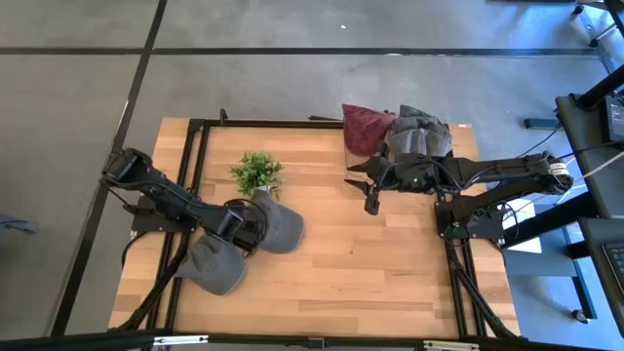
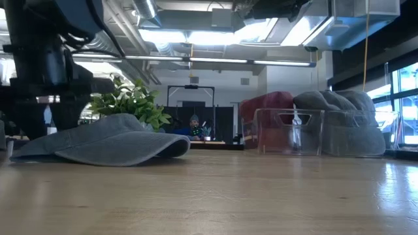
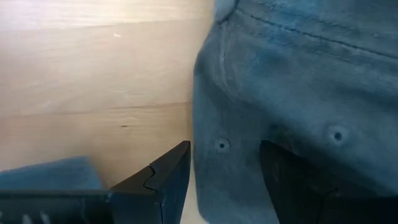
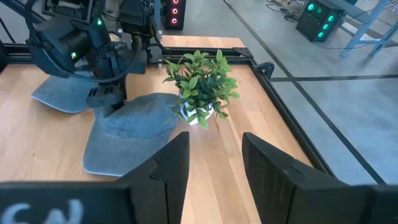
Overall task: Pick & Place hat
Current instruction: Put the gray cap into the right transparent bin
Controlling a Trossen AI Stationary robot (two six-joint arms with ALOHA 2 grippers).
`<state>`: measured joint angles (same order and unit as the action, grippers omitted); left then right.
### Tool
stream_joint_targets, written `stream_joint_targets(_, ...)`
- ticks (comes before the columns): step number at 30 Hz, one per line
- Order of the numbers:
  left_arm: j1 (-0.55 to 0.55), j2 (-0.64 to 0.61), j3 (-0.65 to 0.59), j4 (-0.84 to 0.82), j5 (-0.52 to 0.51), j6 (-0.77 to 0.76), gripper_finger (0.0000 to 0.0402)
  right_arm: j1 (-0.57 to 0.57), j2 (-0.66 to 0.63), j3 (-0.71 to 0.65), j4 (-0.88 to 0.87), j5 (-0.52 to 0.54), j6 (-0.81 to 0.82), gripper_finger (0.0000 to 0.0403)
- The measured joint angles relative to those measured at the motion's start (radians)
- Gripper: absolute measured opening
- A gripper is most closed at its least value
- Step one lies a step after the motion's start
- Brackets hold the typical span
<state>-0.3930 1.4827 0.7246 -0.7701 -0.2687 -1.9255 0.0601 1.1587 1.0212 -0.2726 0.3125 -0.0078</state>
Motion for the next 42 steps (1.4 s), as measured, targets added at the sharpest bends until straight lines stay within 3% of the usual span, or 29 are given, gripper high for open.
stream_joint_targets(8, 0.031, 0.071, 0.004, 0.032, 0.052, 0.026, 0.0176, 0.0, 0.0, 0.0, 0.01, 0.0, 0.003, 0.0149)
stream_joint_targets(23, 0.049, 0.07, 0.002, 0.044, 0.016, 0.134, 0.0013, 0.0, 0.0, 0.0, 0.026, 0.0, 0.003, 0.0149)
stream_joint_targets(29, 0.049, 0.058, 0.026, 0.036, 0.022, 0.225, 0.0008, 0.0, 0.0, 0.0, 0.026, -0.001, 0.005, 0.0149)
stream_joint_targets(35, 0.048, 0.04, 0.217, 0.039, -0.007, 0.596, 0.0005, 0.0, 0.0, 0.0, 0.029, -0.109, 0.031, 0.0149)
stream_joint_targets(42, 0.048, 0.039, 0.464, 0.045, -0.168, 1.21, 0.0005, -0.003, 0.0, 0.014, 0.045, -0.32, 0.102, 0.0149)
